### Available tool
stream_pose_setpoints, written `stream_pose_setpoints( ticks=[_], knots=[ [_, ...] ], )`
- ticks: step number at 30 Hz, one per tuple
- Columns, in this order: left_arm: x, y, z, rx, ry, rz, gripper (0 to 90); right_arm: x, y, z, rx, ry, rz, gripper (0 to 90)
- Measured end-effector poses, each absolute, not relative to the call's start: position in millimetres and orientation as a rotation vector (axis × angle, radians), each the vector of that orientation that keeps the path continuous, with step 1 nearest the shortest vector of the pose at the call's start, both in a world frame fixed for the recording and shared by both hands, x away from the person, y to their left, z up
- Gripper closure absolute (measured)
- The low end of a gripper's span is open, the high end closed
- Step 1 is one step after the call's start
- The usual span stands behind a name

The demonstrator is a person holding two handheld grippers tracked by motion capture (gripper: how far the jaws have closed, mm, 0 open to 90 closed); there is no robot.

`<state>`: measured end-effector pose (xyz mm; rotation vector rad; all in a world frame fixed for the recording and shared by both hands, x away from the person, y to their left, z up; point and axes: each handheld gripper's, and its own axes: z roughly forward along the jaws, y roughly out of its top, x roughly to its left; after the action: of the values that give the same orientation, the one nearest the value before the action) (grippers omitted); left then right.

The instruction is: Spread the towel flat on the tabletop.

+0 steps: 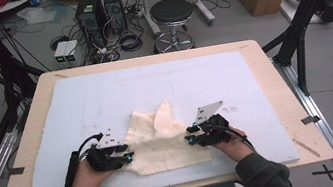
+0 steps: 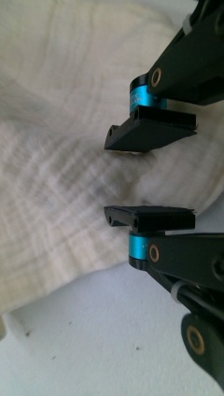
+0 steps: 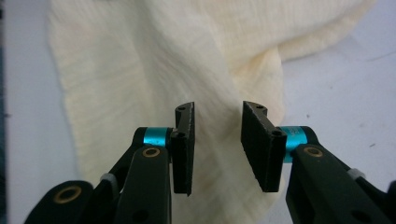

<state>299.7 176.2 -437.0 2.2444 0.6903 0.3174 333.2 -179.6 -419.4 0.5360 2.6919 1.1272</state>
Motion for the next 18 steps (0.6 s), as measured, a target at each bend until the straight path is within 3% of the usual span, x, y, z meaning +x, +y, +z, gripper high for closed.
stream_pose_setpoints(
  ticks=[4, 5, 18],
  knots=[
    [302, 171, -437, 2.245, 0.666, 0.349, 84.7, 338, -172, -428, 0.508, 2.742, 1.021, 83.9],
    [304, 169, -436, 2.241, 0.667, 0.359, 86.0, 339, -171, -428, 0.5, 2.743, 1.022, 86.4],
    [346, 150, -429, 2.153, 0.8, 0.491, 85.1, 355, -199, -416, 0.702, 2.607, 1.004, 87.3]
  ],
)
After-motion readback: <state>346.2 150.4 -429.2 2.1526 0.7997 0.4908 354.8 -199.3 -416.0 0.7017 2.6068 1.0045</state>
